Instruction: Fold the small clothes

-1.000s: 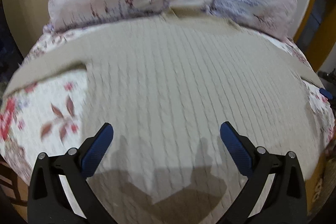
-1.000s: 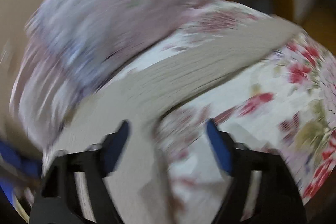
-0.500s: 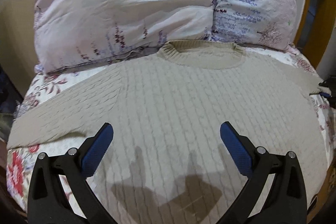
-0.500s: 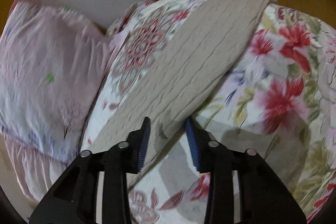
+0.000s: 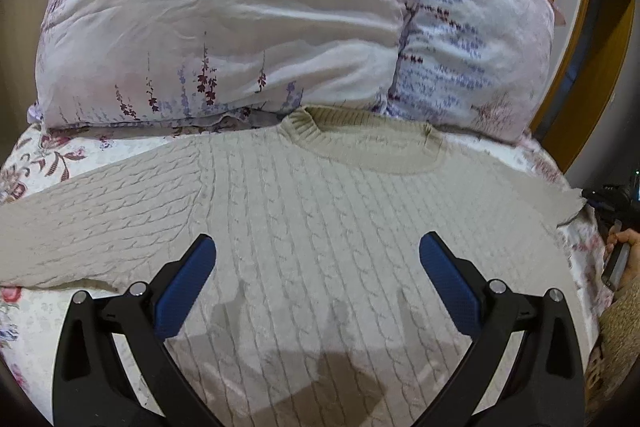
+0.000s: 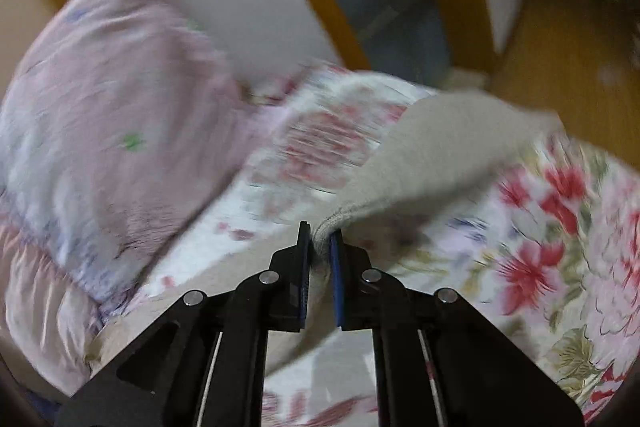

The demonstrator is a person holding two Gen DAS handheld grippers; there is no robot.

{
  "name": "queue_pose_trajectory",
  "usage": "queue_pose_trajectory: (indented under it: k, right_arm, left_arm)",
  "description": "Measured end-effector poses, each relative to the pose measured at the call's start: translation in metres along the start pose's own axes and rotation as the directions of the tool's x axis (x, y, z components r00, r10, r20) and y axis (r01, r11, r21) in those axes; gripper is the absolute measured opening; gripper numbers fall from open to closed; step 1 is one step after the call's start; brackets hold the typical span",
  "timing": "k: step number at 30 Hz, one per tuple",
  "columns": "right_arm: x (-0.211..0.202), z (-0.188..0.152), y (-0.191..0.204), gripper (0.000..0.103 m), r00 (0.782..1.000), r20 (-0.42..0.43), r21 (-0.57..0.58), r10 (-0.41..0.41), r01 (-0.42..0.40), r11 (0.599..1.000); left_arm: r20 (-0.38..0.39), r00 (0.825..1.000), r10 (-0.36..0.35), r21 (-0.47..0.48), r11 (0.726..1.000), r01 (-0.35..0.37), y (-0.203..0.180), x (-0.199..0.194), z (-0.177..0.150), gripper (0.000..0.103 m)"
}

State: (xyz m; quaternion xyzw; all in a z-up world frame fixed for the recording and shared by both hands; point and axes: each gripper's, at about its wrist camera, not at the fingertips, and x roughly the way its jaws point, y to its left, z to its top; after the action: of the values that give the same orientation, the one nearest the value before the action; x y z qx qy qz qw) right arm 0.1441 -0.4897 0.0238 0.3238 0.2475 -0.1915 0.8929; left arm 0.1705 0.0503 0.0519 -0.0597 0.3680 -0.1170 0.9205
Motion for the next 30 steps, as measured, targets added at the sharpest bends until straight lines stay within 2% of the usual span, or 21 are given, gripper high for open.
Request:
queue_pose_trajectory:
  k: [3,6,7,8,10,13,14,16,18,20,21,22,27,28,29,30]
  right_arm:
    - [-0.019,-0.007,0.047,0.01,0.993,0.0,-0.12,0.119,-0.118,0.986]
    - [-0.033,-0.029,0.099,0.01,0.966,-0.061,-0.235,0.253,-0.26,0.937]
    - [-0.036,-0.039,0.114,0.01,0.953,-0.094,-0.263,0.287,-0.302,0.916]
    - [-0.035,-0.054,0.134,0.01,0.932,-0.154,-0.296,0.328,-0.36,0.885]
    - [-0.026,-0.09,0.165,0.01,0.888,-0.287,-0.338,0.359,-0.444,0.83]
    - [-0.005,-0.137,0.188,0.009,0.854,-0.424,-0.39,0.3,-0.471,0.791]
    - [0.006,-0.155,0.192,0.009,0.848,-0.465,-0.409,0.253,-0.46,0.788]
    - [0.019,-0.169,0.191,0.01,0.838,-0.504,-0.405,0.21,-0.444,0.799]
    - [0.024,-0.167,0.184,0.013,0.817,-0.529,-0.339,0.227,-0.449,0.827]
    - [0.02,-0.157,0.172,0.036,0.796,-0.537,-0.232,0.28,-0.458,0.858]
    - [0.018,-0.15,0.164,0.044,0.792,-0.529,-0.181,0.305,-0.457,0.871]
    - [0.015,-0.141,0.153,0.054,0.803,-0.5,-0.123,0.325,-0.438,0.891]
    - [0.018,-0.11,0.112,0.054,0.851,-0.414,0.065,0.323,-0.326,0.943]
    - [0.02,-0.105,0.105,0.05,0.859,-0.4,0.093,0.318,-0.308,0.947]
    - [0.019,-0.1,0.102,0.038,0.877,-0.376,0.101,0.3,-0.283,0.954]
    - [0.019,-0.095,0.101,0.032,0.897,-0.355,0.082,0.264,-0.252,0.964]
  left_arm:
    - [0.002,1.0,-0.01,-0.034,0.999,0.01,0.005,0.002,0.002,0.101]
    - [0.002,1.0,-0.025,-0.067,0.997,0.025,0.01,0.004,0.003,0.101]
    - [0.006,0.999,-0.036,-0.082,0.996,0.036,0.012,0.004,0.004,0.101]
    - [0.01,0.999,-0.047,-0.098,0.994,0.047,0.014,0.004,0.003,0.101]
    - [0.015,0.998,-0.068,-0.126,0.99,0.069,0.017,0.004,0.003,0.101]
    - [0.009,0.996,-0.087,-0.147,0.985,0.087,0.018,0.006,0.003,0.101]
    - [0.005,0.996,-0.092,-0.152,0.984,0.092,0.018,0.006,0.002,0.101]
    - [-0.003,0.995,-0.098,-0.158,0.983,0.096,0.019,0.007,0.002,0.101]
    - [-0.005,0.994,-0.109,-0.164,0.981,0.106,0.021,0.006,0.002,0.101]
    - [0.001,0.993,-0.116,-0.174,0.978,0.114,0.024,0.005,0.002,0.101]
    - [0.002,0.993,-0.122,-0.183,0.976,0.12,0.026,0.005,0.003,0.101]
    - [0.003,0.992,-0.127,-0.192,0.973,0.125,0.028,0.005,0.003,0.101]
    - [-0.011,0.985,-0.169,-0.246,0.956,0.162,0.036,0.008,0.003,0.101]
    - [-0.012,0.985,-0.173,-0.25,0.954,0.165,0.037,0.008,0.003,0.101]
    - [-0.013,0.984,-0.175,-0.255,0.953,0.166,0.039,0.008,0.003,0.101]
    - [-0.013,0.984,-0.177,-0.261,0.951,0.168,0.04,0.008,0.003,0.101]
